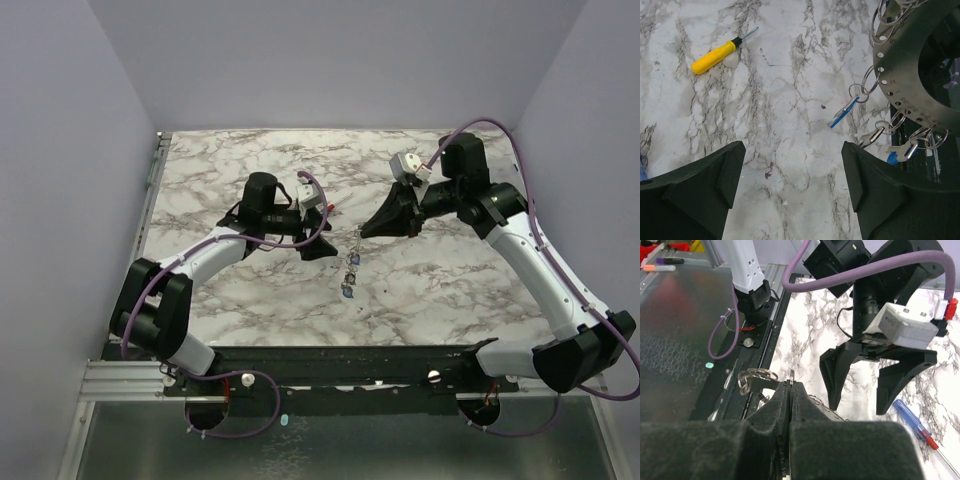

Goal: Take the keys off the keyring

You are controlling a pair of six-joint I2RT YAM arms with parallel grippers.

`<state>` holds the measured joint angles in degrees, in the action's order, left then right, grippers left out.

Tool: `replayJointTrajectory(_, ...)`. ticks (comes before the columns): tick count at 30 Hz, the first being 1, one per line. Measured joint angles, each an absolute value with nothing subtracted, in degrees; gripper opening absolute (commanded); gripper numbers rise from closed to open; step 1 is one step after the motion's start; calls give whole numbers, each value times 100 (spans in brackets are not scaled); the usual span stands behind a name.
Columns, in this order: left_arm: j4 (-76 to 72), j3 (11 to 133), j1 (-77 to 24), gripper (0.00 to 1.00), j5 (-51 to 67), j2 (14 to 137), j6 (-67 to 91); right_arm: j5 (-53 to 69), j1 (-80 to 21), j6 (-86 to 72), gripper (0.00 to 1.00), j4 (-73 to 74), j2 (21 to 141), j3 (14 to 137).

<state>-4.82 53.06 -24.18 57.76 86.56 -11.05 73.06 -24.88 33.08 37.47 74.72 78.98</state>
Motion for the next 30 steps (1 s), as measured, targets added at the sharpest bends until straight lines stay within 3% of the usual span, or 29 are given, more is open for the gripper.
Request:
replayJointTrajectory(18, -2449, 4718, -2934, 84, 5857, 8910, 266, 7428, -2519, 3256, 1, 3767, 7513, 8049)
replayJointTrajectory(21, -2777, 4672, -2995, 72, 5854, 8984, 534, 7430, -2519, 3238, 1, 3767, 7513, 8049)
replayJointTrajectory(25, -3098, 4668, -3052, 44, 5865, 9006, 768, 7430, -2519, 3192, 1, 3763, 7511, 8049)
replayJointTrajectory(30, -3297, 4580, -3050, 27, 5913, 9006, 941, 7424, -2519, 3144, 0, 3763, 7511, 8055)
